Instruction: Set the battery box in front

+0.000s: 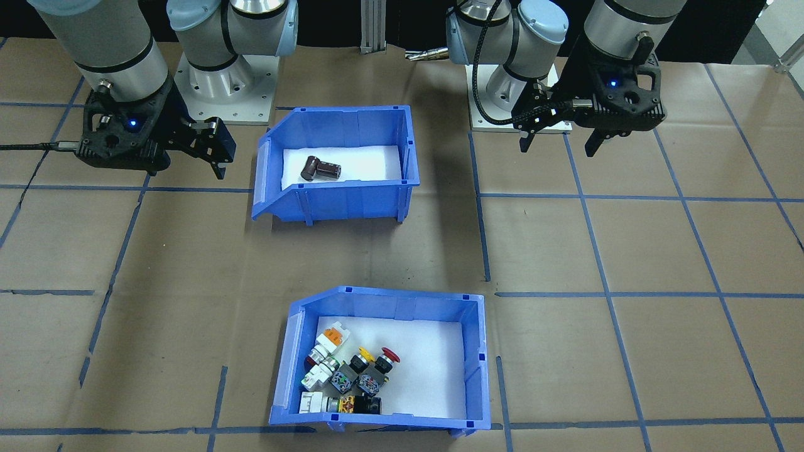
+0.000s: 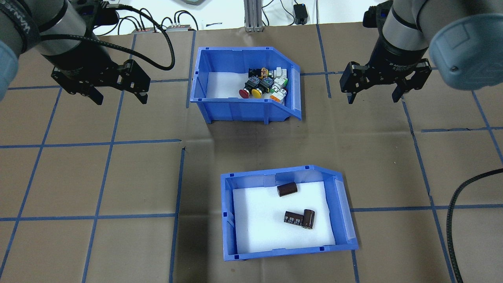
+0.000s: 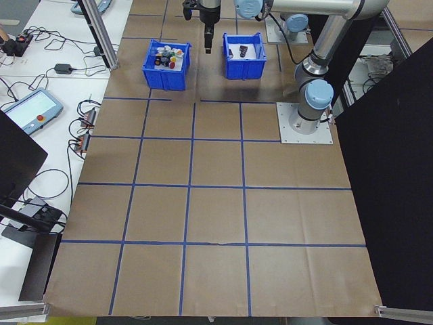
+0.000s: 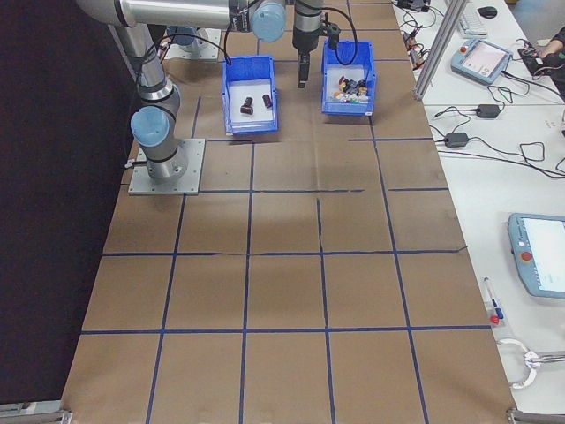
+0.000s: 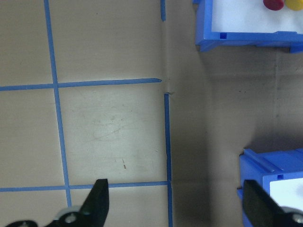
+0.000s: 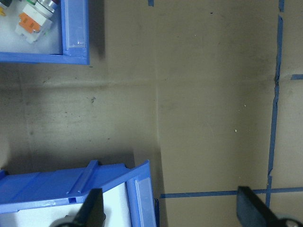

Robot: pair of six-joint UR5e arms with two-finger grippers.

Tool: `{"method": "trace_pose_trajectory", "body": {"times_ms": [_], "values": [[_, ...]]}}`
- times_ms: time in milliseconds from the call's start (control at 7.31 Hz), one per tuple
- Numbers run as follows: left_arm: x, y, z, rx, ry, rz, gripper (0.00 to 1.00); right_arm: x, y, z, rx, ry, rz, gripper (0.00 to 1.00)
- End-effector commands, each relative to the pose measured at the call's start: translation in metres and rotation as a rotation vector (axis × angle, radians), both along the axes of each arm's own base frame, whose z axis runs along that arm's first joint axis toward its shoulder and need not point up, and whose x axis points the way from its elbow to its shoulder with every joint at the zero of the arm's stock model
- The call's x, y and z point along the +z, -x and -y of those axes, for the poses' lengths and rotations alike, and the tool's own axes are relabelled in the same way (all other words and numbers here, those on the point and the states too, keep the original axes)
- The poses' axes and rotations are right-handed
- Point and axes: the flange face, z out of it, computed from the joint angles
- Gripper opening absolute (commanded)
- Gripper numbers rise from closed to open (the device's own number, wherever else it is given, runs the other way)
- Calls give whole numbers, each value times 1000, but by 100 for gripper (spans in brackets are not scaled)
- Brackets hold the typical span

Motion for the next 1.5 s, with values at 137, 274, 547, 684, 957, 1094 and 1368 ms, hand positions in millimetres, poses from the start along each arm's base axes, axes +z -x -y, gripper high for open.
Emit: {"method": "trace_pose_trajectory", "body": {"times_ms": [137,274,547,684,957,1094,1368], "values": [[1,0,0,0,1,0,100,1,0,0,0,1,1,100],[1,0,1,0,3,0,100,-1,0,0,0,-2,1,100],[0,0,1,0,2,0,100,0,1,0,8,-2,-7,100],[-1,0,1,0,-2,0,100,0,1,0,14,-2,-11,100],[-1,0,1,0,-2,0,100,-2,3,3,11,-10,-13,100],[-1,0,2,0,0,0,100,0,2,3,17,-9,-11,100],[-1,0,2,0,0,0,100,-5,-2,6,175,-10,6,100]]}}
